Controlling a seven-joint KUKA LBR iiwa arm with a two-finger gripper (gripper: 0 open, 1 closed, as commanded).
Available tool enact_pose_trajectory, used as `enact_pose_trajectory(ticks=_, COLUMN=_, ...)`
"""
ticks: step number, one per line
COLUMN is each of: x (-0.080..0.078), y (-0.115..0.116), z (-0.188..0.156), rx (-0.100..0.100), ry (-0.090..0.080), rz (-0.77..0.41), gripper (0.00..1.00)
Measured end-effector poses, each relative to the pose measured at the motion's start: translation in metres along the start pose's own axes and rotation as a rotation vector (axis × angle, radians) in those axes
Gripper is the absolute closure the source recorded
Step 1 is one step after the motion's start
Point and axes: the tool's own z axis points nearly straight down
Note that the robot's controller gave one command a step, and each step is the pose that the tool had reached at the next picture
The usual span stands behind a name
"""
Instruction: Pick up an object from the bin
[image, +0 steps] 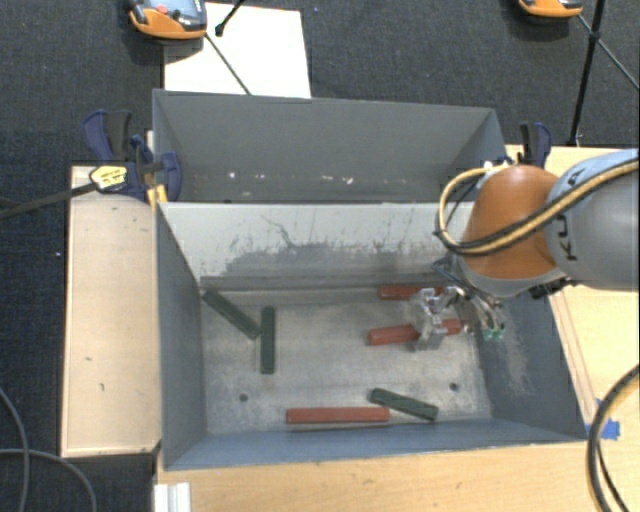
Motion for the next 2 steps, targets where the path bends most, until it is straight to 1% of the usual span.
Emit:
enact_pose_trajectory(ticks=1, x=0.001, y=0.0, z=-0.004, rx=-0.001, ry=0.004, rz=0.0, gripper=1.0)
enact_pose_trajectory(ticks=2, x=0.002, y=0.001, z=-0.02, rx=-0.002, ry=0.009, rz=0.0, gripper=1.0)
